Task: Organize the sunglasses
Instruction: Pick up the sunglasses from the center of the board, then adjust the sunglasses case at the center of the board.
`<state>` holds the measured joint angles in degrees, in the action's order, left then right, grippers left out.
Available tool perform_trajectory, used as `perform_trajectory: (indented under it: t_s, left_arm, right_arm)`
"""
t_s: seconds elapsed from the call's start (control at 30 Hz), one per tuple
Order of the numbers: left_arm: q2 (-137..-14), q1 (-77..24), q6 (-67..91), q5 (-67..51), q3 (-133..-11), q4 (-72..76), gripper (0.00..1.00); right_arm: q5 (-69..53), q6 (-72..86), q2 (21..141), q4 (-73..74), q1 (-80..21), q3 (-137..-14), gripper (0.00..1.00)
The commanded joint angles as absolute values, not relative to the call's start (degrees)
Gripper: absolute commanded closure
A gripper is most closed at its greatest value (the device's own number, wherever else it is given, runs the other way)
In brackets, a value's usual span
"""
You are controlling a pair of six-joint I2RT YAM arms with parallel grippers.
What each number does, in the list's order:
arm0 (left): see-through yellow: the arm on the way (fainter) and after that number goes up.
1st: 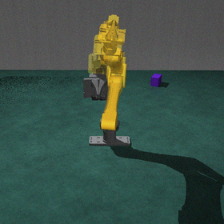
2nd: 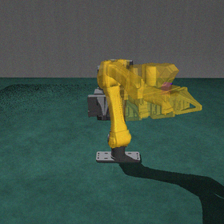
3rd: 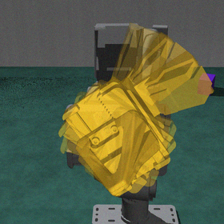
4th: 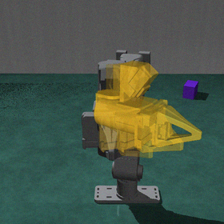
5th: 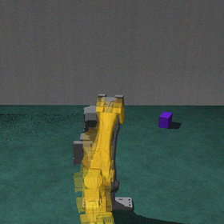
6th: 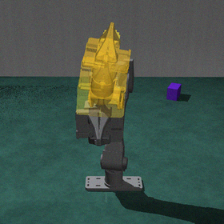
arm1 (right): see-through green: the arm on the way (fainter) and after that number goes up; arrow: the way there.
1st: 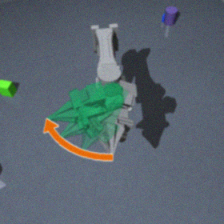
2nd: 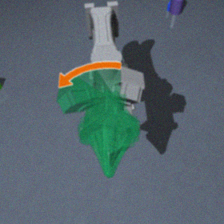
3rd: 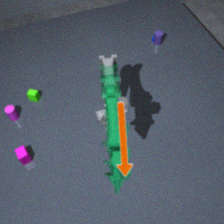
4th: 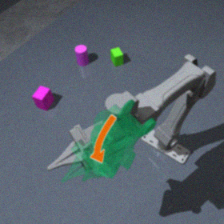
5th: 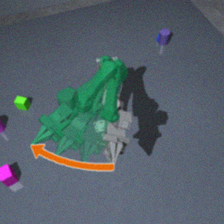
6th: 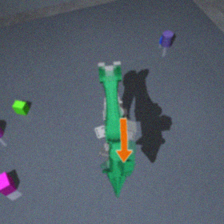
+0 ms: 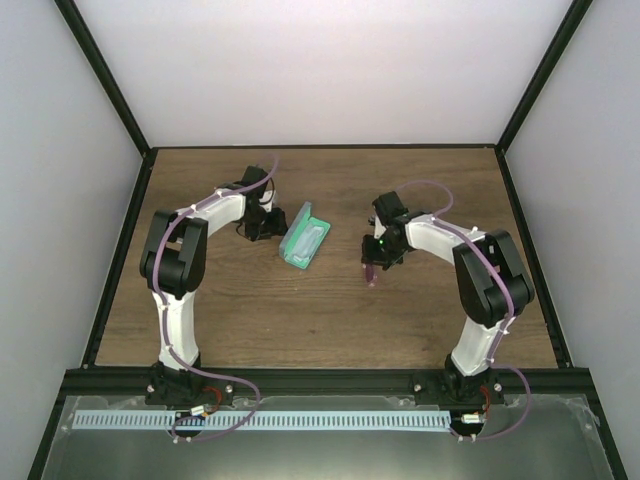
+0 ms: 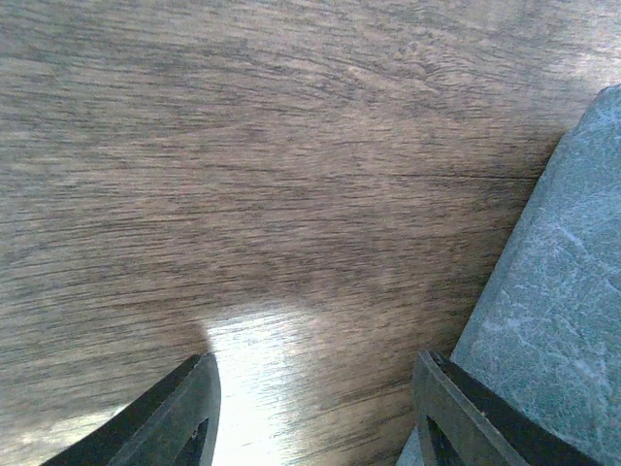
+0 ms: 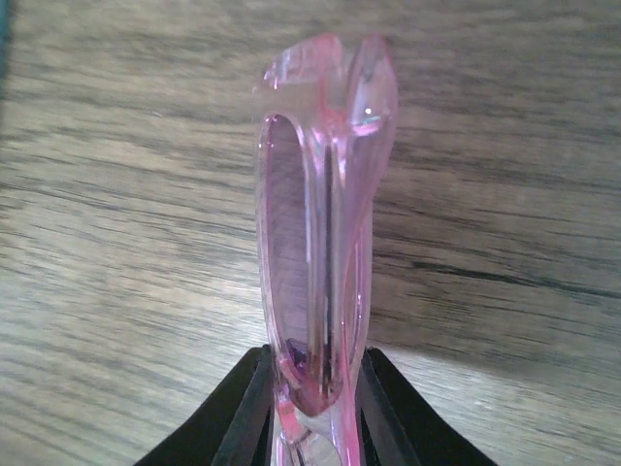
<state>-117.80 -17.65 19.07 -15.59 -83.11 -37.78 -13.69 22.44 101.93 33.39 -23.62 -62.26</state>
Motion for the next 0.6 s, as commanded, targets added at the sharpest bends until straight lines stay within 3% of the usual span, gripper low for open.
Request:
perform_trajectory:
  t_s: [0.0, 0.57]
  left_arm:
    - [-116.24, -17.71, 19.17, -16.84, -81.54, -37.35, 0.44]
    - [-116.28, -18.78, 22.44, -18.93, -79.92, -36.06, 0.44]
  right_arm:
    - [-19.72, 26.28, 99.18, 28.6, -24.0, -66.68, 0.76]
    - [-35.52, 43.62, 110.9, 10.87, -24.07, -75.36, 0.74]
